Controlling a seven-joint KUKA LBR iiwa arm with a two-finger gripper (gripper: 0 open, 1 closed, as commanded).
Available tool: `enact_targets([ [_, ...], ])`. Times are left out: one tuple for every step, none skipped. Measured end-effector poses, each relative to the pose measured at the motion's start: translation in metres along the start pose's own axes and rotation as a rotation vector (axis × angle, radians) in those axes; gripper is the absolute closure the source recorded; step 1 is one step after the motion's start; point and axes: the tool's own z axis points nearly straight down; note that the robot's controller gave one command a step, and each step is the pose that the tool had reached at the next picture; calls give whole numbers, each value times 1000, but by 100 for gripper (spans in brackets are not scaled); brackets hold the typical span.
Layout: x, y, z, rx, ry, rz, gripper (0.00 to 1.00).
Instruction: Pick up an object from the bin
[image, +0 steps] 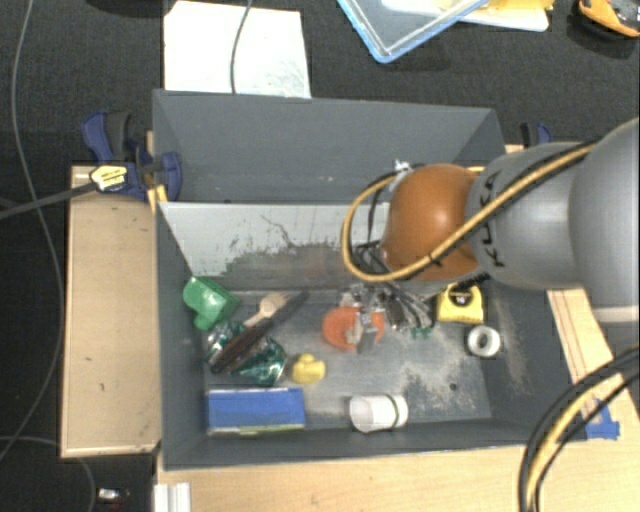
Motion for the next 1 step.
enact_targets([
  [13,1,-62,2,7,25,100],
])
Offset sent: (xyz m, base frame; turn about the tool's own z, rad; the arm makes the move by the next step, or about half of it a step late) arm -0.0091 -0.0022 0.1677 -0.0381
